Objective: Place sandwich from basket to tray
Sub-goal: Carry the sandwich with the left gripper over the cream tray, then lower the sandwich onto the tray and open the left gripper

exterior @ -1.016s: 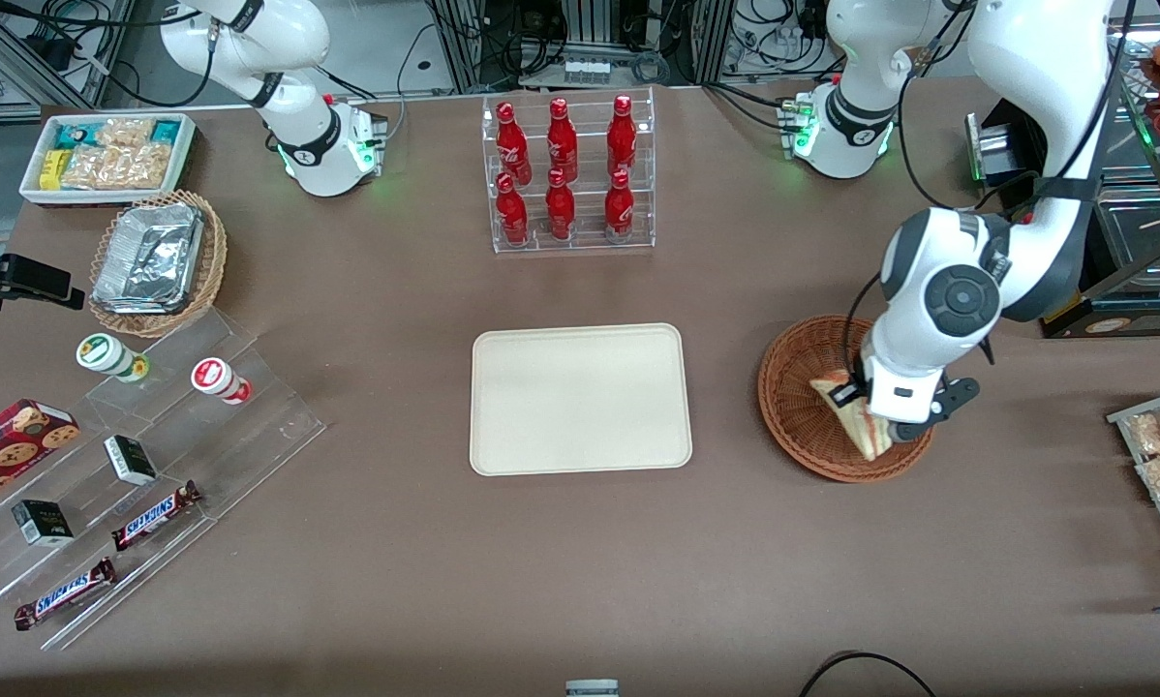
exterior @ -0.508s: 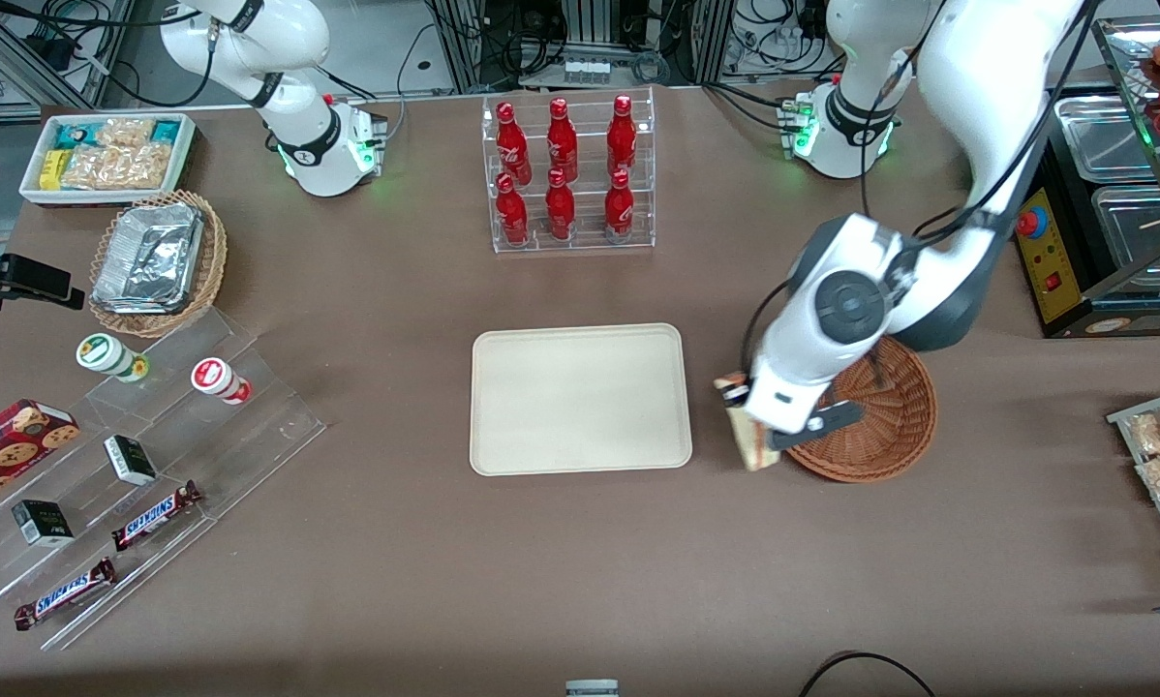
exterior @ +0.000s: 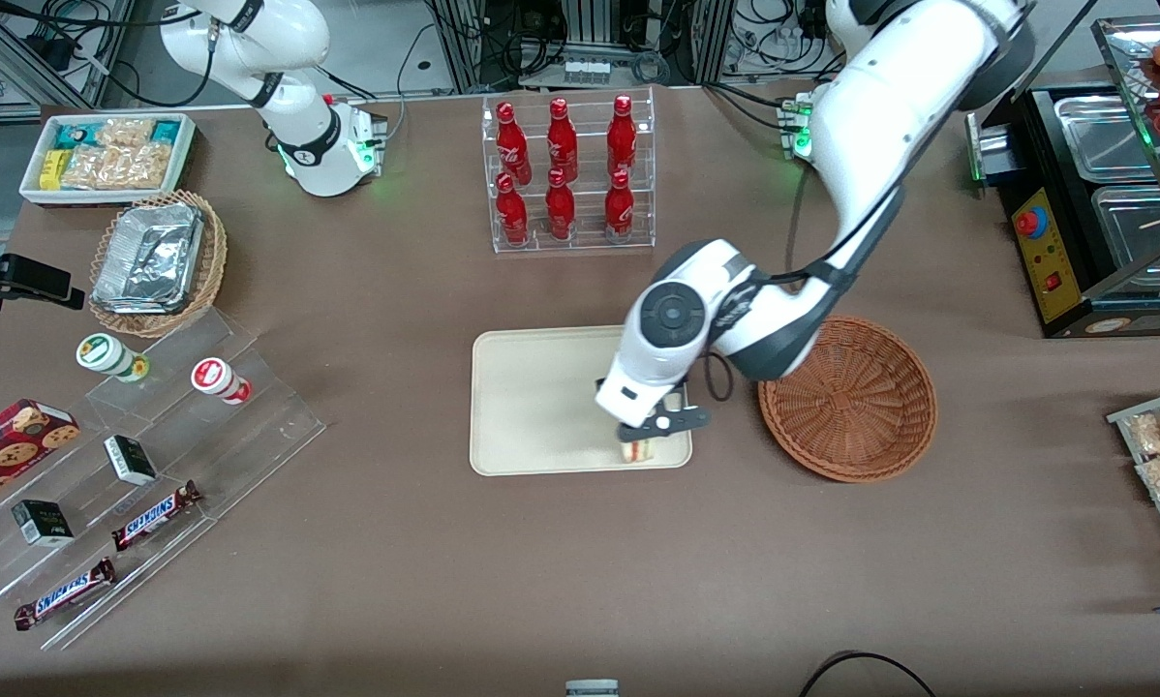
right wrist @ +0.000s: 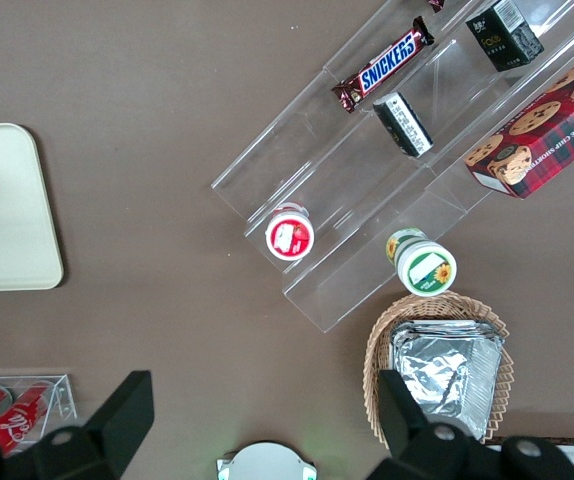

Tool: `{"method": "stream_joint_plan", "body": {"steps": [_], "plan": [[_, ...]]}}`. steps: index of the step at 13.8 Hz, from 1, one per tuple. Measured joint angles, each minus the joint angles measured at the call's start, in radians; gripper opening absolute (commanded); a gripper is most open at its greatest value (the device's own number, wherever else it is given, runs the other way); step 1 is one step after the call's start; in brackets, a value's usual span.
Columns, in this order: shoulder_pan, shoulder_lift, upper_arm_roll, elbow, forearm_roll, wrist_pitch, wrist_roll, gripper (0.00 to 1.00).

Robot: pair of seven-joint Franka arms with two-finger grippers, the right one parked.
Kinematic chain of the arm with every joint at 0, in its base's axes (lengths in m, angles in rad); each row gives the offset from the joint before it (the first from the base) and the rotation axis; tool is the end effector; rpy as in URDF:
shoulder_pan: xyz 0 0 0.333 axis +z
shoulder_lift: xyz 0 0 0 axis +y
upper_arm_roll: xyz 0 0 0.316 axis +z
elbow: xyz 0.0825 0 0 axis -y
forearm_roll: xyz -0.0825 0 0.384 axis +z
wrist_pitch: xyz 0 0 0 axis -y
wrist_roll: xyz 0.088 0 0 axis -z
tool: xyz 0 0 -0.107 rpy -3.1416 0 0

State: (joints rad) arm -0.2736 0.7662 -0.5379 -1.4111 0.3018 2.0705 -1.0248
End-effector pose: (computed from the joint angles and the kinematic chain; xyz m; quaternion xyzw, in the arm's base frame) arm 0.5630 -0.4546 0.2902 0.9941 0.0965 -0.0387 0.0315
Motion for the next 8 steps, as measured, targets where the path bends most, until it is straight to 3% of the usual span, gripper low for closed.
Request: {"method": "stream_joint_plan", "body": {"steps": [5, 8], "plan": [[-0.228, 0.086, 0.15, 0.096, 0.021, -0.005, -0.12, 0.0], [-0.258, 0.099, 0.168, 0.112, 0.021, -0.005, -0.151, 0.0]]}}
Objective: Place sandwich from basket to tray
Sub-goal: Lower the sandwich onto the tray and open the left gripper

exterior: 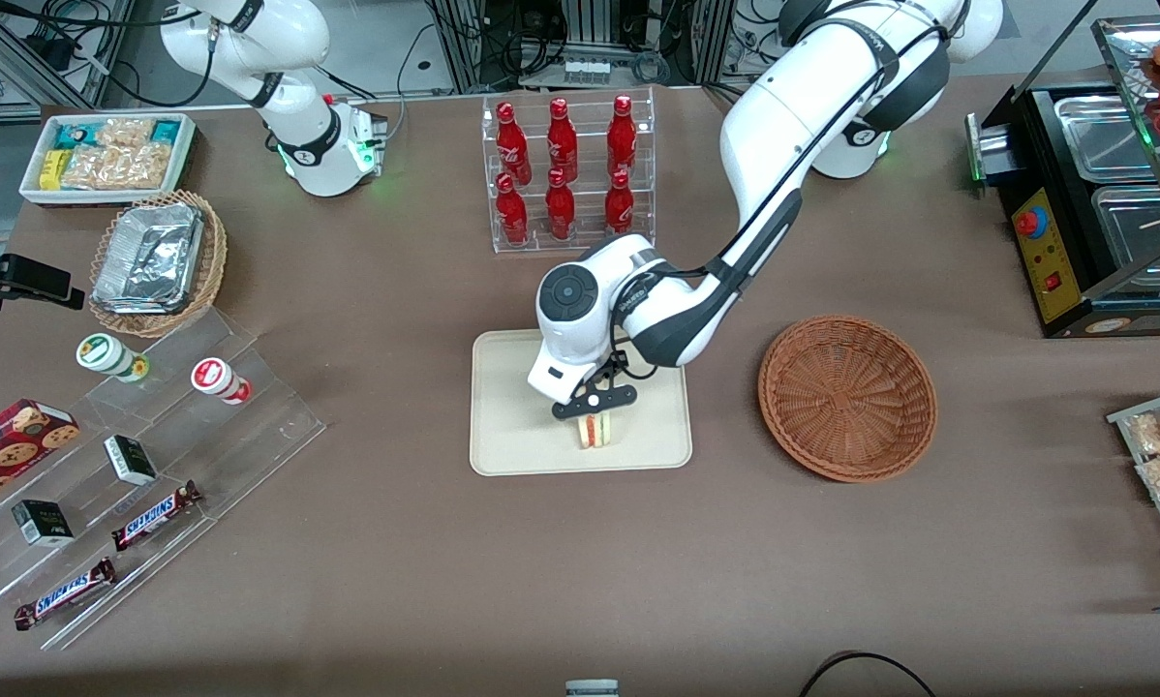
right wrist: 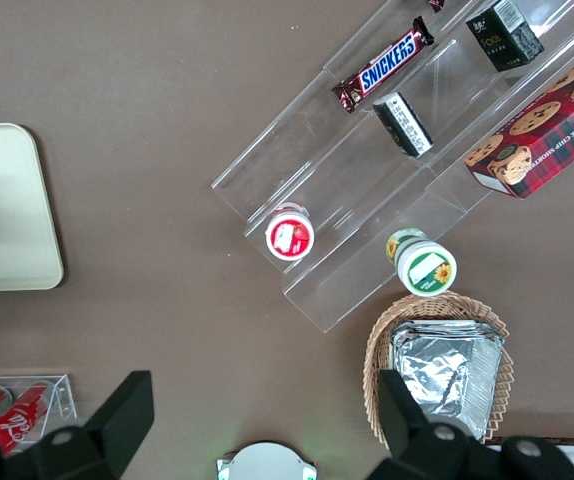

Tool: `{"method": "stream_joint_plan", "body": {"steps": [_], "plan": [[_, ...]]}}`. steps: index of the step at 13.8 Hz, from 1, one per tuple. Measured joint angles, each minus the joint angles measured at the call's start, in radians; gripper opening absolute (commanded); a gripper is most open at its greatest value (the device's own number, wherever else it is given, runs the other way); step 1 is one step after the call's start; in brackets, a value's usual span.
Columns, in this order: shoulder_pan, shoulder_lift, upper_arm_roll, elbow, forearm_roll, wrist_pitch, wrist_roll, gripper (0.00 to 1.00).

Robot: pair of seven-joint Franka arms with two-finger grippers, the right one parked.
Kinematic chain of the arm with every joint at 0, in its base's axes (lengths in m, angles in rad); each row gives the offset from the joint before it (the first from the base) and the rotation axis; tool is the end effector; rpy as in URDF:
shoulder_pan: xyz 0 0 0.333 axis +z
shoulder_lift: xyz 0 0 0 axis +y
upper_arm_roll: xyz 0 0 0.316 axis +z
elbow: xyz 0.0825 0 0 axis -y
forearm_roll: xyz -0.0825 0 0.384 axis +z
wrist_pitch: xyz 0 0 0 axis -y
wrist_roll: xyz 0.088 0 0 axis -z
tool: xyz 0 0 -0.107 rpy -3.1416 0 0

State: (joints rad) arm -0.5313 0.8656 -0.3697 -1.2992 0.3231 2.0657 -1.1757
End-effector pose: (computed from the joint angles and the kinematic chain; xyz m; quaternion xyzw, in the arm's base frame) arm 0.5214 -0.5261 0.2401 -0.9932 -0.1142 0.0108 0.0171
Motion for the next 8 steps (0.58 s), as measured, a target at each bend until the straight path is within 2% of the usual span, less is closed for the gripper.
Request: {"method": "stream_joint_plan", "body": {"steps": [4, 8], "plan": [[0.001, 0.012, 0.005, 0.022, -0.004, -0.006, -0.03, 0.0], [0.0, 0.034, 0.002, 0.056, -0.052, -0.04, -0.038, 0.0]]}}
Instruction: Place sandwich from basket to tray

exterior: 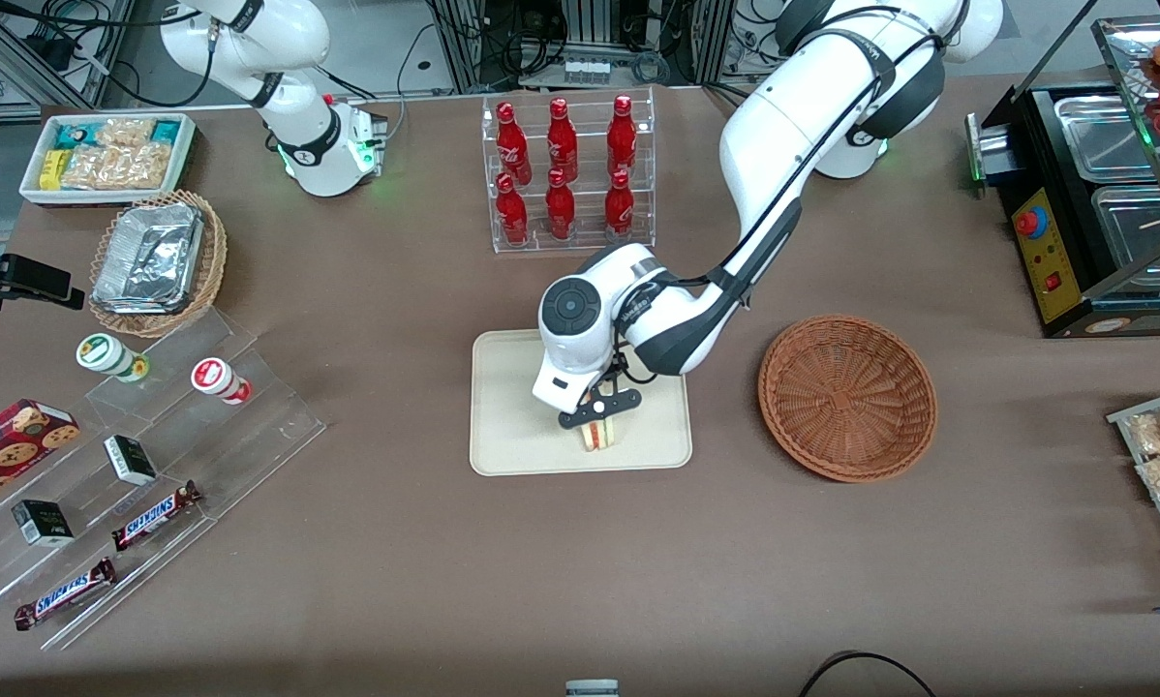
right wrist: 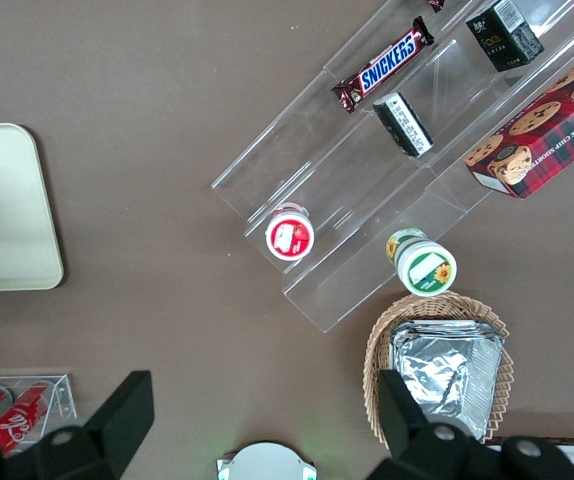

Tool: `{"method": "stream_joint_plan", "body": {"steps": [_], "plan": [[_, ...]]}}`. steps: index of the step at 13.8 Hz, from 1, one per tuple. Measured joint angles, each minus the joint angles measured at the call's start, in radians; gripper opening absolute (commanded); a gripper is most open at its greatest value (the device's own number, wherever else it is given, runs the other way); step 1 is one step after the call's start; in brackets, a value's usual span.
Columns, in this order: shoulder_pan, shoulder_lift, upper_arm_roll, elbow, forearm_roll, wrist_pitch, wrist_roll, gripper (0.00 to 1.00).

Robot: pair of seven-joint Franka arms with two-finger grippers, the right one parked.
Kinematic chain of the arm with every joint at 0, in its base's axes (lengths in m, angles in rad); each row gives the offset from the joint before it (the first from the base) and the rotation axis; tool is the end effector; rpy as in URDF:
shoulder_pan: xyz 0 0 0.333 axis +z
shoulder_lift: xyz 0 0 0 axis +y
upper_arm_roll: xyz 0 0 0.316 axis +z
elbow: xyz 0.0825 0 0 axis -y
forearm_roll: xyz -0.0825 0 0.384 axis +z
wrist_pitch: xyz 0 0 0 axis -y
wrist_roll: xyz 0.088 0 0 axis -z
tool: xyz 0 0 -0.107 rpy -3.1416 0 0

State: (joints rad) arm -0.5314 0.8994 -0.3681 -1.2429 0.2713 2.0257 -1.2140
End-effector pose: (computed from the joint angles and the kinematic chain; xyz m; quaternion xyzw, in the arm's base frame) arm 0.5288 -0.5265 0.2368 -0.9874 -0.1532 0.0366 0.0135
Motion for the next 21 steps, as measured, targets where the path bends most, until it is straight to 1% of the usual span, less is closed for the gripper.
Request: {"method": "stream_joint_plan", "body": {"steps": [1, 2, 3, 5, 6, 7, 12, 14, 18, 21], "plan": [[-0.001, 0.0, -0.002, 0.009, -0.01, -0.01, 0.0, 0.0], [-0.003, 0.0, -0.003, 0.016, -0.016, -0.017, 0.0, 0.05], [-0.005, 0.001, -0.004, 0.018, -0.018, -0.018, 0.0, 0.21], [-0.009, 0.005, -0.004, 0.018, -0.019, -0.018, -0.003, 0.63], [-0.009, 0.009, -0.004, 0.019, -0.019, -0.018, -0.004, 0.92], [-0.009, 0.013, -0.004, 0.019, -0.019, -0.017, -0.005, 1.0], [-0.009, 0.017, -0.005, 0.035, -0.019, -0.02, -0.005, 1.0], [-0.009, 0.001, -0.007, 0.057, -0.019, -0.046, -0.005, 1.0], [-0.006, -0.092, -0.007, 0.1, -0.019, -0.153, 0.015, 1.0], [0.025, -0.169, -0.003, 0.101, -0.019, -0.221, 0.107, 1.0]]}}
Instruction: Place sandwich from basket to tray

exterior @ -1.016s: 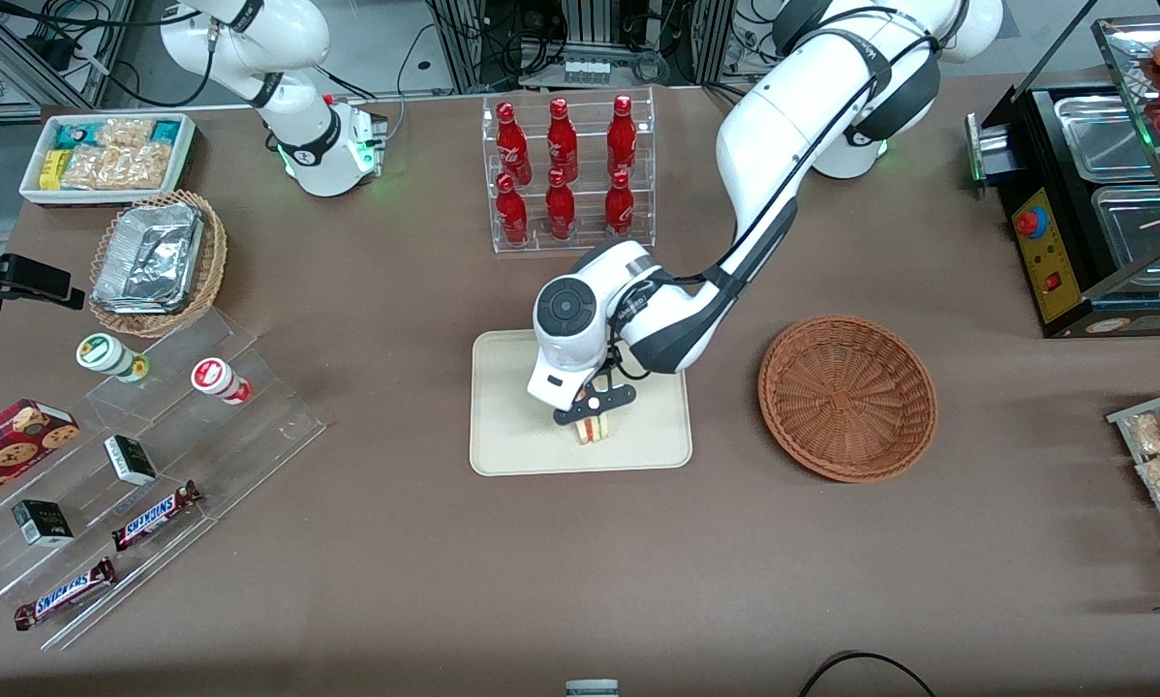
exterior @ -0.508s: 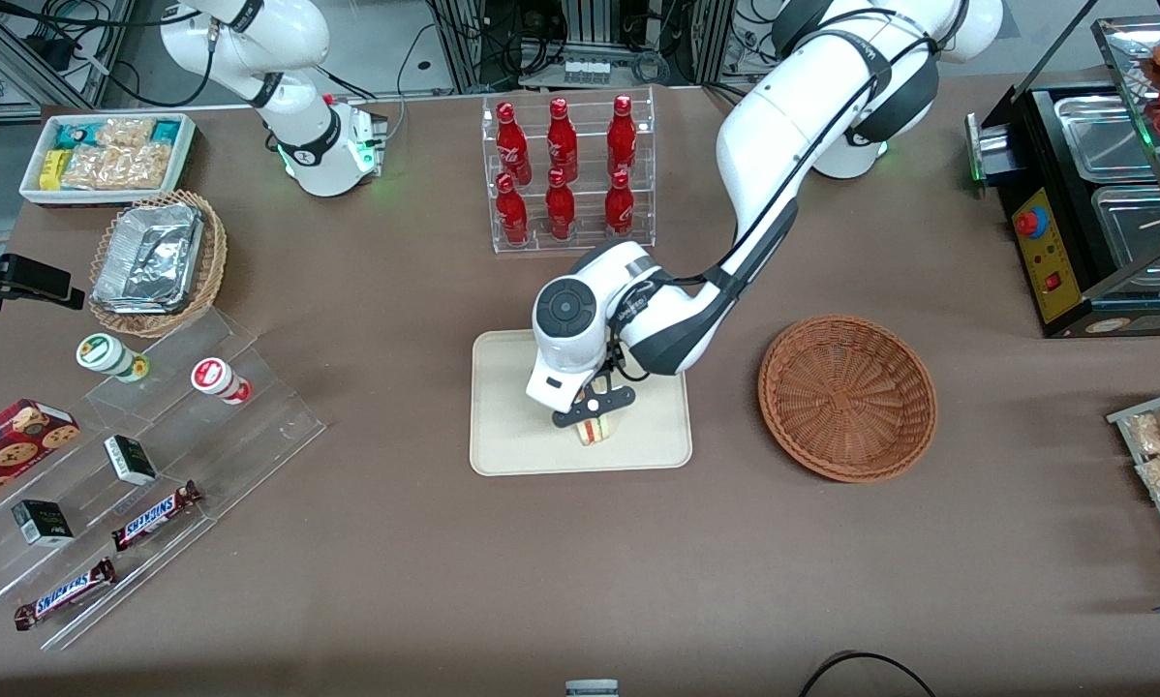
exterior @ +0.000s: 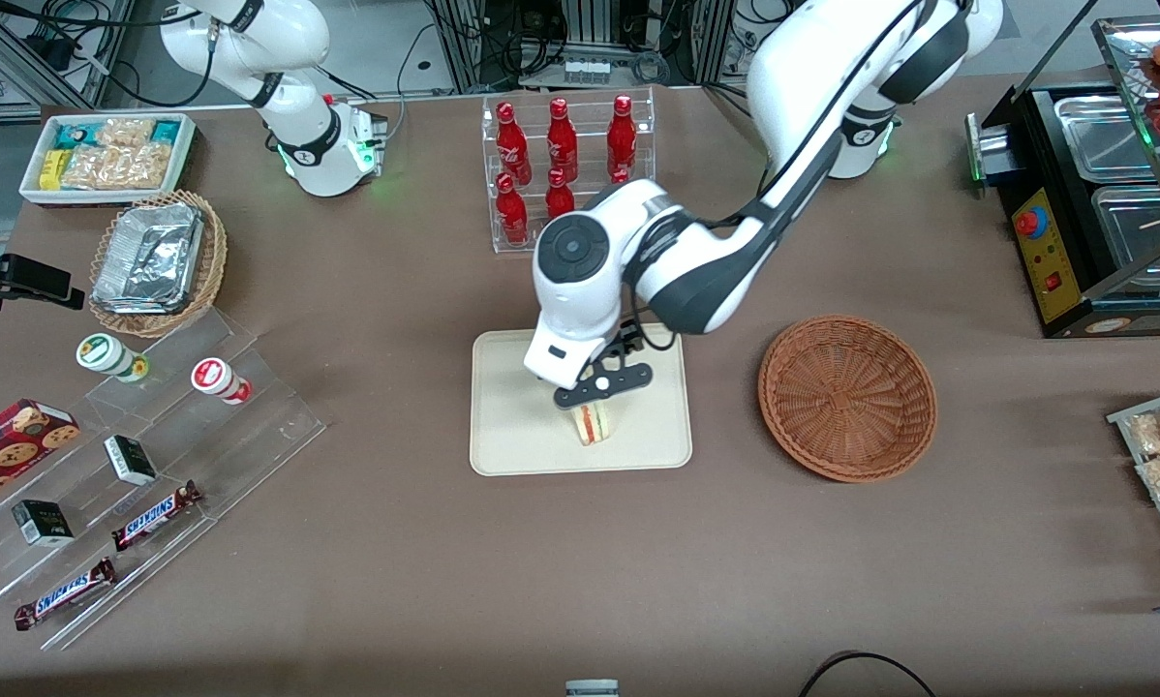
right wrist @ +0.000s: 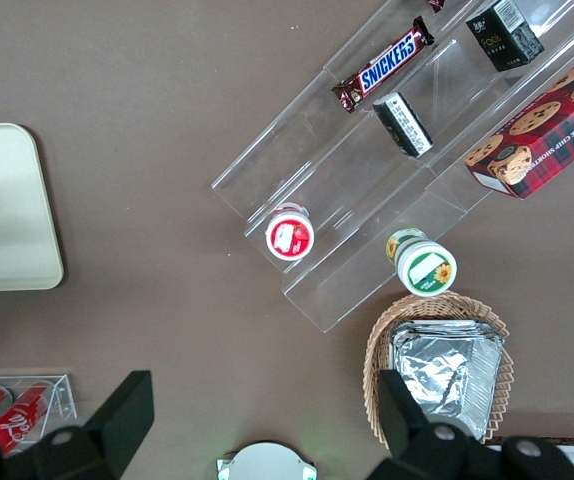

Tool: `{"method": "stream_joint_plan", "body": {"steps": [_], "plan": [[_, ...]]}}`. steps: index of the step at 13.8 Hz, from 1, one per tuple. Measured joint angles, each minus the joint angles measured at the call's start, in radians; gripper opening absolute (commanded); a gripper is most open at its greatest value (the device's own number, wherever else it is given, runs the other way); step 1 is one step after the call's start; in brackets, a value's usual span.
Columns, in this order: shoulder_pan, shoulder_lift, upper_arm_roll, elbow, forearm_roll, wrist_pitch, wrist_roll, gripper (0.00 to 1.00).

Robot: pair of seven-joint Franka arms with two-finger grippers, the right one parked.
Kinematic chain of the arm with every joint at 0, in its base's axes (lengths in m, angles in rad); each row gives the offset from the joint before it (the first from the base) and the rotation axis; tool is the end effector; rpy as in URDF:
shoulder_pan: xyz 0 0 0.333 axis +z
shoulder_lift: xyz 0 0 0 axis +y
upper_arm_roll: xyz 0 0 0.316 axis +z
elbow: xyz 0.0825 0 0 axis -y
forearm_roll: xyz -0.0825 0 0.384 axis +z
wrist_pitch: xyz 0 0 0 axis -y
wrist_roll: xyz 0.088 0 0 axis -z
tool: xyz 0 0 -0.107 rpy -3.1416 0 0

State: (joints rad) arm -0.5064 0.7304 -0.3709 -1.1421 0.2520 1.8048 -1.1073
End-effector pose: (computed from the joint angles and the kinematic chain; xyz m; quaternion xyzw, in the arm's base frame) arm 0.5487 -0.5024 0.3869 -0.9919 -0.1262 0.0072 0.0101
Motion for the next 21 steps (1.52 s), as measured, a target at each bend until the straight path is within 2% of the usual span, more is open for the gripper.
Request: {"method": "stream_joint_plan", "body": {"steps": [4, 8, 13, 19, 21], "plan": [[0.123, -0.043, 0.006, 0.0, -0.031, -0.096, 0.31, 1.0], [0.26, -0.077, 0.009, -0.005, -0.049, -0.226, 0.506, 1.0], [0.464, -0.213, 0.008, -0.137, -0.064, -0.246, 0.84, 1.0], [0.53, -0.326, 0.012, -0.195, -0.08, -0.257, 0.989, 1.0], [0.532, -0.35, 0.04, -0.197, -0.096, -0.287, 1.064, 1.0]]}}
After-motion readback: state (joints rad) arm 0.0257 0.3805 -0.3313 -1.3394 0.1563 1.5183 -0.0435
